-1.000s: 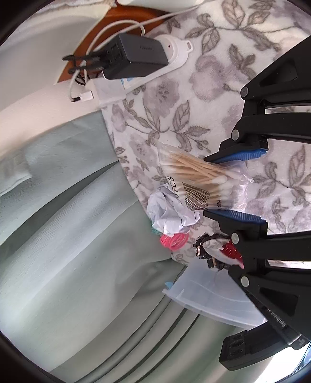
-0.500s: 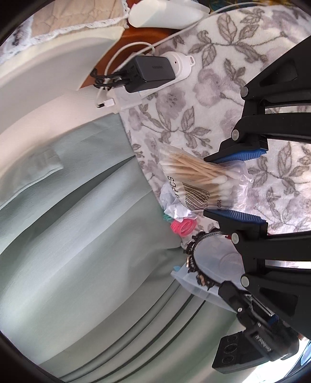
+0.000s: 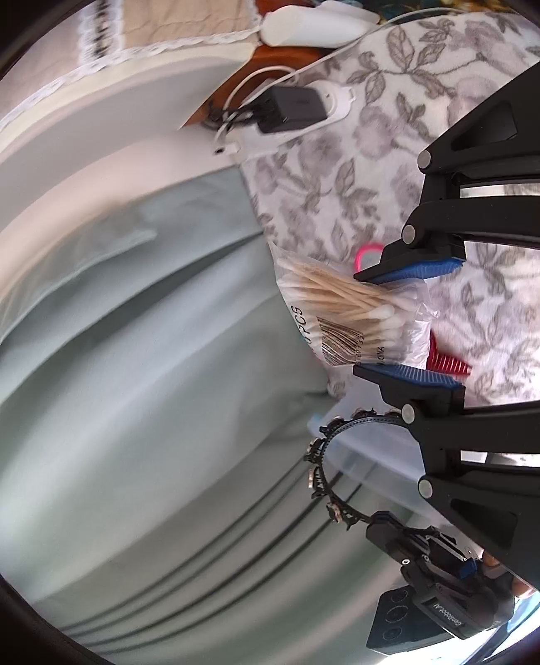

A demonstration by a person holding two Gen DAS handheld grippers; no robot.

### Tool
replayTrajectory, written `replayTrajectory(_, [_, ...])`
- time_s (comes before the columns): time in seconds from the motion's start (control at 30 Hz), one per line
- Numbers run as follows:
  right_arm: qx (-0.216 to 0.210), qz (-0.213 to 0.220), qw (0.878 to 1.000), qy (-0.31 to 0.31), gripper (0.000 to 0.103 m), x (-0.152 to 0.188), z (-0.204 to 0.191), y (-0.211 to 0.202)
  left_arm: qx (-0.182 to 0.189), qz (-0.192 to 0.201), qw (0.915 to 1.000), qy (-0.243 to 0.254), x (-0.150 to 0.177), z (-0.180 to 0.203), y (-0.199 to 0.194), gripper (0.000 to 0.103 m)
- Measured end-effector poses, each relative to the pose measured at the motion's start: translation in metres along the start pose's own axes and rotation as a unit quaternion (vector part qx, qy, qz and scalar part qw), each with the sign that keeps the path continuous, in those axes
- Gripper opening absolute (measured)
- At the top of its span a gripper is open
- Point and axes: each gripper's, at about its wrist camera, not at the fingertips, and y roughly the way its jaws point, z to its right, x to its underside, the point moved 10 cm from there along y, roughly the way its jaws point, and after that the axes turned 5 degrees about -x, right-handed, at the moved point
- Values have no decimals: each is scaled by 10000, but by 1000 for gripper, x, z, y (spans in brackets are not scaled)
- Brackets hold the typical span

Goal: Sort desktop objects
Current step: 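Lift and carry the swab pack and black headband with both tools over the bin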

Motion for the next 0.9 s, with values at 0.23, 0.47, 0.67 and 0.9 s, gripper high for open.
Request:
replayTrajectory(0.23, [-366, 52, 9986, -373, 38, -4, -56, 3, -34, 727, 9973, 62, -32, -8, -62, 5])
replayTrajectory(0.47, [-876, -220, 9923, -846, 38, 9, -124, 29, -402, 1288, 9908, -62, -50, -42, -116, 5])
replayTrajectory(0.67, [-1210, -471, 9841, -1213, 38, 27, -177, 54, -1014, 1415, 9846, -180, -50, -82, -142, 5])
replayTrajectory(0.9, [-1421, -997, 9726, -1546, 38, 62, -213, 94, -1342, 1229, 9821, -481, -38, -121, -144, 5])
